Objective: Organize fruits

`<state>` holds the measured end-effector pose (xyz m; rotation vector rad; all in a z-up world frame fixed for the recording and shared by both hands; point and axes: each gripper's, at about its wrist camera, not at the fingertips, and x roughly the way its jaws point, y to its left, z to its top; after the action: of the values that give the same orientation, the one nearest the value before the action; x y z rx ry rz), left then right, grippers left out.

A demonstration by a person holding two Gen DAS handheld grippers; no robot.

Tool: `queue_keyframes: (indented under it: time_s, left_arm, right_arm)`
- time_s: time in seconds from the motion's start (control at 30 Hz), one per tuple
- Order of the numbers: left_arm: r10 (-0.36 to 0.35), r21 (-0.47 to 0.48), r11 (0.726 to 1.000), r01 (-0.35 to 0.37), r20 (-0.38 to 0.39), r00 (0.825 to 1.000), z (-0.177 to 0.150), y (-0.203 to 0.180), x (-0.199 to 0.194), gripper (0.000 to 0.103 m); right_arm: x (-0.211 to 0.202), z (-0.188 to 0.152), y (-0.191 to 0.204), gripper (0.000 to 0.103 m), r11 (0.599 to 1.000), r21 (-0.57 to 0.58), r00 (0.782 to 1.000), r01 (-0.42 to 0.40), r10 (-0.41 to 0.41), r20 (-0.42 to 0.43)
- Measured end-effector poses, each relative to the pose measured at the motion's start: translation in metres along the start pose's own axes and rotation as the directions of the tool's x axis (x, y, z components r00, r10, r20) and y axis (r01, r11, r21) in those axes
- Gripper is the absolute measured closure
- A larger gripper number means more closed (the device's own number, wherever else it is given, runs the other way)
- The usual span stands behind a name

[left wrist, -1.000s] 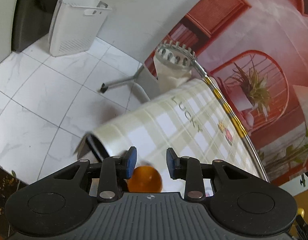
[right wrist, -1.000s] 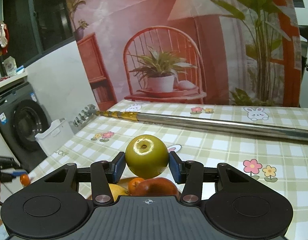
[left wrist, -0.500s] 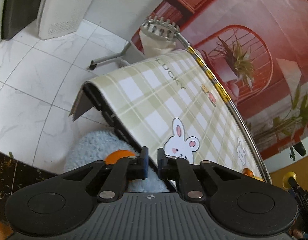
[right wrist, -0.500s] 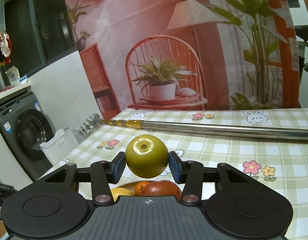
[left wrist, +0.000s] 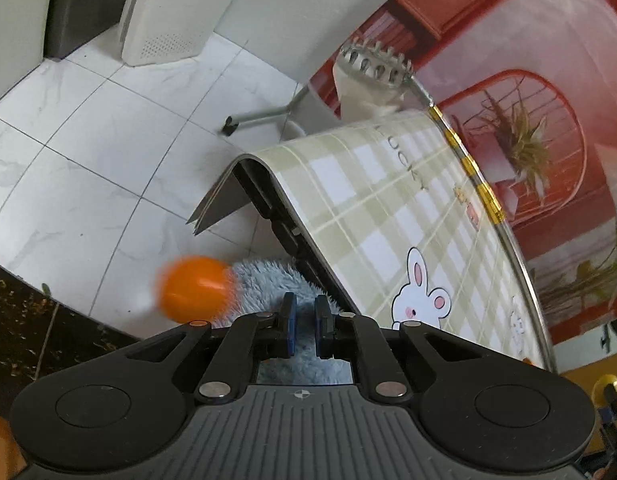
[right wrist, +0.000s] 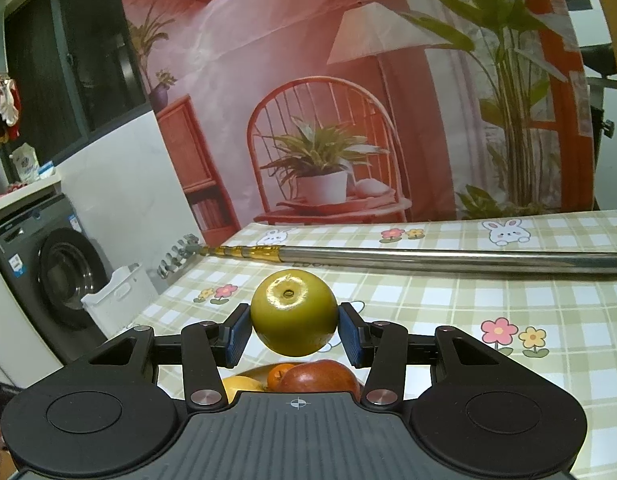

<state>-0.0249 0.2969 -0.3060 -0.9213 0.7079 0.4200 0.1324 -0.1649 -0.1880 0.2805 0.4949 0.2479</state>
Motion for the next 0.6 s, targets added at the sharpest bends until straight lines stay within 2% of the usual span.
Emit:
queue_keyframes:
  time_s: [0.1, 0.27, 0.37, 0.43, 0.5, 0.6]
  left_arm:
    - [0.009, -0.003, 1.0, -0.009, 0.004, 1.0, 0.003, -0.002, -0.002, 0.092]
    - [0.059, 0.092, 0.994, -0.063, 0.04, 0.997, 0.003, -0.028, -0.01, 0.092]
    - [0.05, 0.188, 0.98, -0.065, 0.083, 0.995, 0.006, -0.058, -0.02, 0.091]
    - [0.02, 0.229, 0.973, -0.04, 0.088, 0.996, 0.009, -0.079, -0.022, 0.089]
    - [-0.009, 0.284, 0.959, -0.019, 0.096, 0.995, 0.01, -0.103, -0.021, 0.089]
    - [-0.028, 0.393, 0.92, -0.012, 0.095, 0.995, 0.003, -0.138, -0.018, 0.089]
  right_arm:
    - [0.0, 0.001, -0.001, 0.059, 1.0, -0.003, 1.0, -0.003, 0.003, 0.002]
    - [0.001, 0.0, -0.001, 0.059, 1.0, -0.009, 1.0, 0.003, -0.003, 0.001]
    - [0.0, 0.0, -0.001, 0.059, 1.0, -0.007, 1.0, 0.009, -0.009, 0.002]
    - [-0.001, 0.0, -0.001, 0.059, 1.0, -0.009, 1.0, 0.012, -0.012, 0.001]
    - [-0.002, 0.001, -0.001, 0.059, 1.0, -0.017, 1.0, 0.017, -0.017, 0.003]
    - [-0.008, 0.0, -0.001, 0.059, 1.0, -0.013, 1.0, 0.023, -0.023, 0.006]
